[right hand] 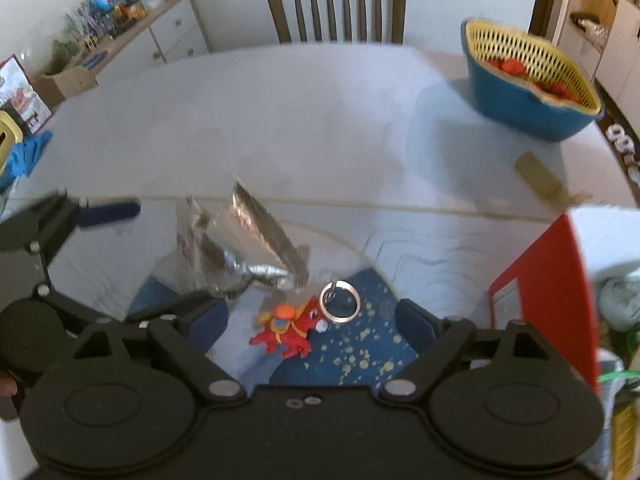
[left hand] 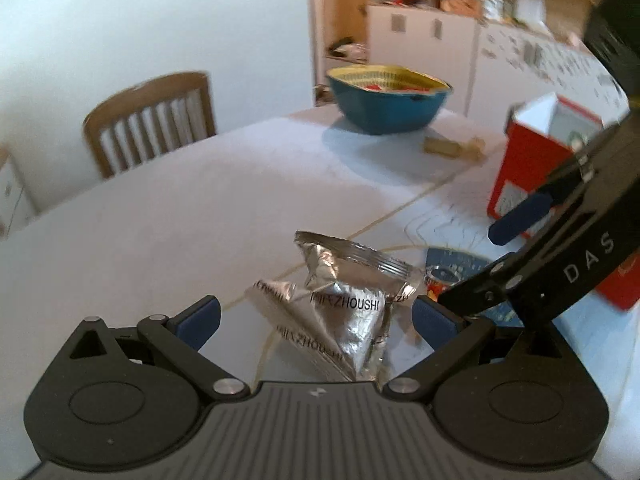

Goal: Organize objects
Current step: 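Return both tools to the foil bag and red horse on the mat, then grasp the silver foil bag with the left tool while the right tool grasps the red plush horse, then carry the foil bag and red horse into the red shoebox with both tools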

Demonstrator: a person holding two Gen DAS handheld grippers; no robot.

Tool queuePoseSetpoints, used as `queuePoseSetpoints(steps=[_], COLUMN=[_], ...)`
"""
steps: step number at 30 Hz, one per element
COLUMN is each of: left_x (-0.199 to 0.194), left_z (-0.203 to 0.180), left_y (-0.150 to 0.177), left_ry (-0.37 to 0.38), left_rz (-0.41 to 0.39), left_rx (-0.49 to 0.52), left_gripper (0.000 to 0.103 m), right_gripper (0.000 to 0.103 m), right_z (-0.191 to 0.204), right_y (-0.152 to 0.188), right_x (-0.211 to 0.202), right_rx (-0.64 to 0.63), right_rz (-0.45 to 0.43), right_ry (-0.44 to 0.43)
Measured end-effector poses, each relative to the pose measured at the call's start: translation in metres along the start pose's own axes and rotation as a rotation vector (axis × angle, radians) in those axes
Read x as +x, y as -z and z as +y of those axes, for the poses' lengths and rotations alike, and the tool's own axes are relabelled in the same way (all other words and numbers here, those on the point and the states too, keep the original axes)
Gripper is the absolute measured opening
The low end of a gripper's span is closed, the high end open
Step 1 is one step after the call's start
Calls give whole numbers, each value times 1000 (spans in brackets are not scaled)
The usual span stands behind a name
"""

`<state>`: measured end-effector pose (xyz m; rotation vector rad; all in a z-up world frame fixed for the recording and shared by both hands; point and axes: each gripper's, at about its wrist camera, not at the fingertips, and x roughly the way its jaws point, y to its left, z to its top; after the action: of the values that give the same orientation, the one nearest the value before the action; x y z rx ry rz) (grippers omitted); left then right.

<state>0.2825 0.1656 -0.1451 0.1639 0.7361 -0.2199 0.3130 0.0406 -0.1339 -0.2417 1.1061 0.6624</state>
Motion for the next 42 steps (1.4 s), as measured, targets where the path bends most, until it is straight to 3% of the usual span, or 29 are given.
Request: queuePoseSetpoints(steps=[11,18,22,25,34,42], left_x=[30,37,35,32,18,-2], left_z=[0,2,0,4,27,27], left_y=[4,6,7,7,17,29], left_ry=[45,89,89,101,99,86], left_rz=[43,53,41,35,62,97], left_rx=[99,87,91,66,-115,-194], left_gripper=[99,77,71,63,58,58], right_gripper=[78,76,67,60,38,35], right_z=[1,3,7,8,11,20], right_y=[-2,-4,-5,-6,-2,14], right_x=[25,32,32,31,27,19], right_rx=[65,96,102,108,82,51], right_rz=[74,101,107,106,95,78], right_ry=[16,31,36,47,58,46])
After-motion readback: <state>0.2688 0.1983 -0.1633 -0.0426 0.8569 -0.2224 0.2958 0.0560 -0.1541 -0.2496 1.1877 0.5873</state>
